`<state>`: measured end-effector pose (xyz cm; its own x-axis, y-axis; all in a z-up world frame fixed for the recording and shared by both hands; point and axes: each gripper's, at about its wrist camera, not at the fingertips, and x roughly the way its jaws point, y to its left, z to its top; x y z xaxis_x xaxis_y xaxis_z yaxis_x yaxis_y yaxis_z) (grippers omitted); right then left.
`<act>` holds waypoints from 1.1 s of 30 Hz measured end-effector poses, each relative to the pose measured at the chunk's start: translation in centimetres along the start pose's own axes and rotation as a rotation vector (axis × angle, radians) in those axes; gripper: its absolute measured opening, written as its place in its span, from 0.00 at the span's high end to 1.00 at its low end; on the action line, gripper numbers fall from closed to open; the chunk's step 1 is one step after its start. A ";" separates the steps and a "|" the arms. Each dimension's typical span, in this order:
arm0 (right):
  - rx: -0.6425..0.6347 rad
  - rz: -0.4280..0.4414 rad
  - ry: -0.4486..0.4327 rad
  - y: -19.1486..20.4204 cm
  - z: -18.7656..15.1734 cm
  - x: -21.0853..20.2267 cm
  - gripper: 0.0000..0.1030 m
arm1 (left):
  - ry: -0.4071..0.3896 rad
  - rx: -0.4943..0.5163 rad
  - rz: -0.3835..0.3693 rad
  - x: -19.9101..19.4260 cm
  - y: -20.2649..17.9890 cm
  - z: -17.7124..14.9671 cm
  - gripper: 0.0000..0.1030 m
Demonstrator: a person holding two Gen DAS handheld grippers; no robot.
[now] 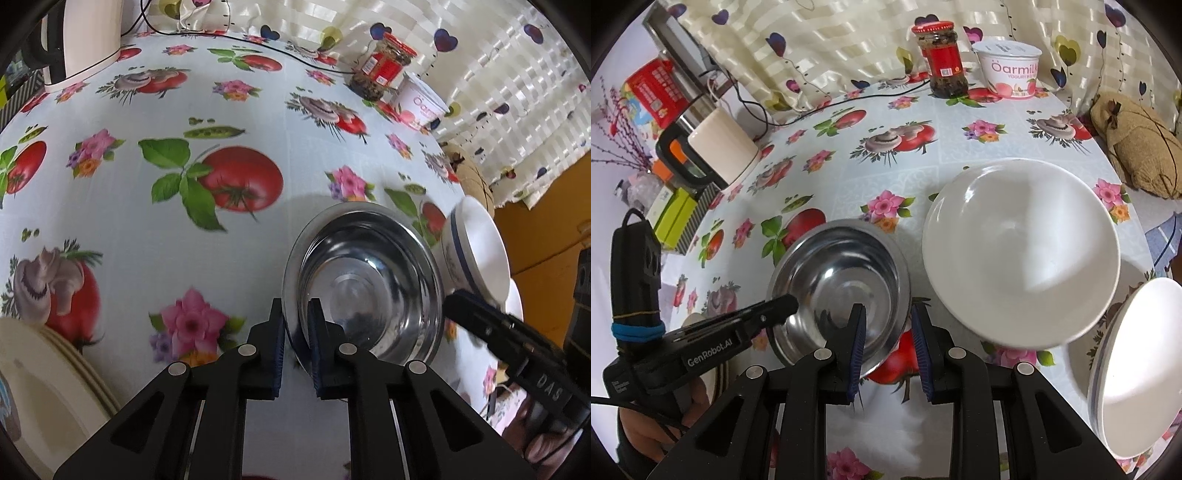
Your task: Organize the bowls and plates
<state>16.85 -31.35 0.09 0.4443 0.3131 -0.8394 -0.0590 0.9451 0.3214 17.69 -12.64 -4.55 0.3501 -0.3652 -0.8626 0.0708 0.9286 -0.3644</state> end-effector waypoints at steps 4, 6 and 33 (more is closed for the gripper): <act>-0.004 0.003 -0.001 0.0 -0.6 -0.8 0.76 | 0.019 0.019 -0.013 -0.4 -0.3 -1.4 0.88; -0.010 0.004 -0.001 0.0 -1.0 -1.2 0.76 | 0.025 0.027 -0.015 -0.6 -0.5 -2.1 0.88; -0.067 -0.026 0.063 0.3 -6.3 -2.3 0.74 | 0.046 0.115 -0.033 -2.1 -1.9 -6.1 0.88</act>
<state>10.13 -31.25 -0.64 0.3895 0.2917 -0.8736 -0.1089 0.9565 0.2708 11.10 -14.06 -4.22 0.3027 -0.3963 -0.8668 0.1897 0.9163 -0.3527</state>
